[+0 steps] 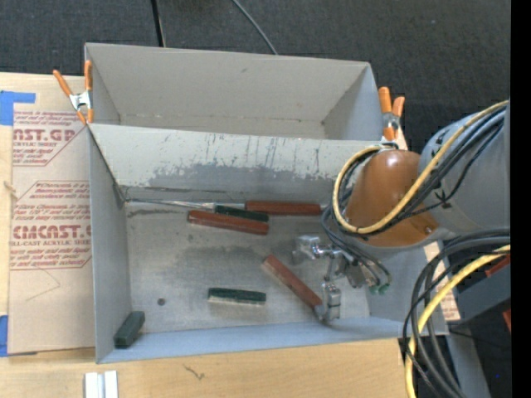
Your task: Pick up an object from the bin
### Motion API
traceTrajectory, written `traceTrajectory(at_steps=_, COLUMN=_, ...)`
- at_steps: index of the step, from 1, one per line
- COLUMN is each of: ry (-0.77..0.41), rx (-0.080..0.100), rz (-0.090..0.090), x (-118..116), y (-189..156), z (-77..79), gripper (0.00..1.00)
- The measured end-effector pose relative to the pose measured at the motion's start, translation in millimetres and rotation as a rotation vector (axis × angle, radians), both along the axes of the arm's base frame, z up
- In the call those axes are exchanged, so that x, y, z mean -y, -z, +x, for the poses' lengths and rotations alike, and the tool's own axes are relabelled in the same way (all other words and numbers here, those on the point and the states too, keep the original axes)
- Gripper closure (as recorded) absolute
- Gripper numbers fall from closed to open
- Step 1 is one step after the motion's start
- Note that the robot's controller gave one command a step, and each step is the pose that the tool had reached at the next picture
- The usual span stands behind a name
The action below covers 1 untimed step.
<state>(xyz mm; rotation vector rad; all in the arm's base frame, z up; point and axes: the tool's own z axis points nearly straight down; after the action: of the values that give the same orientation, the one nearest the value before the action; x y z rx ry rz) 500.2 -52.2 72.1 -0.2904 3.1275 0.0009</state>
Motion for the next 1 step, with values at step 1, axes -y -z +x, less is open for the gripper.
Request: traceTrajectory(at_steps=1, ry=0.145, rx=-0.001, rz=0.000, x=1.6, y=2.8, z=-20.7, gripper=1.00)
